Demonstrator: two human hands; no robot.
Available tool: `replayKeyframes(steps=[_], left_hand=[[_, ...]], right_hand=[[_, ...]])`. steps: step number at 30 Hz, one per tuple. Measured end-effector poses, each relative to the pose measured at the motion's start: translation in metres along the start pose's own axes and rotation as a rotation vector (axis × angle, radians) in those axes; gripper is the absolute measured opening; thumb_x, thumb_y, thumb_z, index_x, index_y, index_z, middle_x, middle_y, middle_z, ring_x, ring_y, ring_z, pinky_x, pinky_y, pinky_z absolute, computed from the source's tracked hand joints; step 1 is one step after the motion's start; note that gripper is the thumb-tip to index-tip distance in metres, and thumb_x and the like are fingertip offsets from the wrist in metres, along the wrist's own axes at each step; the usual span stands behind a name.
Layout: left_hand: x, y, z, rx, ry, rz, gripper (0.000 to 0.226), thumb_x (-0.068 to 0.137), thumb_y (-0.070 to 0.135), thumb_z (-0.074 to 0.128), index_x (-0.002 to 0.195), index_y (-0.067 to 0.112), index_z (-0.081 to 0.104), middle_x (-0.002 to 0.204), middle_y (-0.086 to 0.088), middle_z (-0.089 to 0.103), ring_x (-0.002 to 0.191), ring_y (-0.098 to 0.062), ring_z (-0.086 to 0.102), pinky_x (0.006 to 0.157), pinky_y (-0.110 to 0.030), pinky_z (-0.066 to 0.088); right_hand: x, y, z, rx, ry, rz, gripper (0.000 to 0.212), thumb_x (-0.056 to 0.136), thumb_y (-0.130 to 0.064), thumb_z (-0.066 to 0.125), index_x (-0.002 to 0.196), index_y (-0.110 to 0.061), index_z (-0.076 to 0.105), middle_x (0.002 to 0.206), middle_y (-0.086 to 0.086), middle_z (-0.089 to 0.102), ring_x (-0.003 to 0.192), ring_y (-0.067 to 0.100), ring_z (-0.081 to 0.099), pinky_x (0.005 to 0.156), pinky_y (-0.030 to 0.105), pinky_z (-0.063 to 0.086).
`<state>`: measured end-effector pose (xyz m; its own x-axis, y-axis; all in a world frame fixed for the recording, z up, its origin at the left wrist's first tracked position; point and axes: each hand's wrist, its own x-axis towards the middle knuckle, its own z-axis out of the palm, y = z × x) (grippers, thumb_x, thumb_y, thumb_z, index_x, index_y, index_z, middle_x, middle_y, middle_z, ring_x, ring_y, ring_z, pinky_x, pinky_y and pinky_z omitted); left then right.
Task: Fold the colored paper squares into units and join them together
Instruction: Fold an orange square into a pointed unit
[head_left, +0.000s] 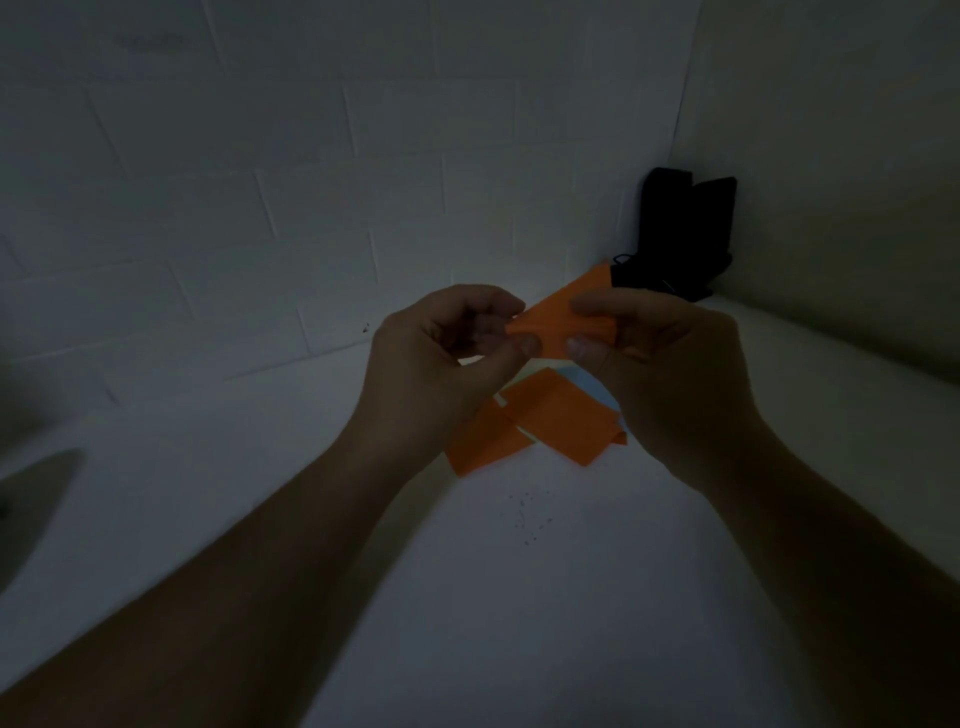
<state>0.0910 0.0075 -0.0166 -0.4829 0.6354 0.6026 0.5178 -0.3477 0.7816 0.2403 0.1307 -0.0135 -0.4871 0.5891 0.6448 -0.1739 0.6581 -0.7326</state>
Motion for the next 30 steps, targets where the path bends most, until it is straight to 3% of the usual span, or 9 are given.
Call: replayKeyframes(steps=[5, 9, 14, 21, 25, 30], left_hand=[[-0.001, 0.002, 0.002, -0.101, 0.013, -0.054, 0.025, 0.081, 0.005, 0.085, 0.1, 0.019, 0.076, 0.088, -0.005, 0.077, 0.085, -0.026, 0.075, 0.082, -0.04, 0.063], [0.0, 0.005, 0.005, -0.233, 0.015, -0.079, 0.025, 0.079, -0.003, 0.082, 0.096, 0.013, 0.075, 0.084, -0.005, 0.077, 0.079, -0.018, 0.073, 0.078, -0.03, 0.061], [0.0, 0.006, 0.005, -0.256, 0.0, -0.047, 0.021, 0.077, -0.001, 0.082, 0.094, 0.01, 0.075, 0.08, -0.001, 0.076, 0.076, -0.015, 0.071, 0.074, -0.024, 0.056], [0.0, 0.008, 0.002, -0.2, 0.003, -0.024, 0.022, 0.077, -0.001, 0.084, 0.091, 0.014, 0.077, 0.085, -0.002, 0.077, 0.081, -0.021, 0.072, 0.078, -0.028, 0.058], [0.001, 0.009, 0.001, -0.184, 0.021, -0.021, 0.018, 0.074, 0.013, 0.084, 0.091, 0.016, 0.077, 0.091, -0.006, 0.078, 0.088, -0.032, 0.073, 0.084, -0.038, 0.062], [0.0, 0.012, 0.003, -0.253, -0.012, -0.053, 0.019, 0.077, 0.013, 0.08, 0.094, 0.01, 0.075, 0.093, -0.007, 0.079, 0.092, -0.027, 0.077, 0.086, -0.037, 0.061]], right_hand=[[0.001, 0.002, -0.001, 0.053, 0.018, 0.006, 0.037, 0.08, -0.011, 0.082, 0.099, -0.04, 0.07, 0.097, -0.008, 0.074, 0.09, 0.011, 0.07, 0.082, 0.03, 0.059], [0.001, 0.002, -0.001, 0.146, 0.004, 0.027, 0.032, 0.081, -0.011, 0.08, 0.1, -0.035, 0.073, 0.096, -0.003, 0.075, 0.092, 0.018, 0.072, 0.085, 0.04, 0.061], [0.001, 0.001, -0.001, 0.147, -0.001, 0.002, 0.034, 0.082, -0.003, 0.078, 0.098, -0.033, 0.072, 0.095, -0.001, 0.075, 0.09, 0.018, 0.072, 0.081, 0.034, 0.061], [0.004, 0.005, -0.002, 0.014, 0.02, -0.115, 0.032, 0.083, -0.011, 0.078, 0.096, -0.038, 0.069, 0.098, 0.0, 0.069, 0.092, 0.017, 0.067, 0.081, 0.031, 0.058], [0.007, 0.006, -0.005, -0.1, 0.008, -0.128, 0.031, 0.084, -0.014, 0.078, 0.093, -0.041, 0.066, 0.1, -0.001, 0.061, 0.09, 0.014, 0.061, 0.072, 0.019, 0.053], [0.009, 0.0, -0.01, -0.099, -0.074, -0.15, 0.027, 0.087, -0.014, 0.074, 0.093, -0.039, 0.067, 0.095, -0.011, 0.068, 0.092, 0.011, 0.066, 0.077, 0.026, 0.056]])
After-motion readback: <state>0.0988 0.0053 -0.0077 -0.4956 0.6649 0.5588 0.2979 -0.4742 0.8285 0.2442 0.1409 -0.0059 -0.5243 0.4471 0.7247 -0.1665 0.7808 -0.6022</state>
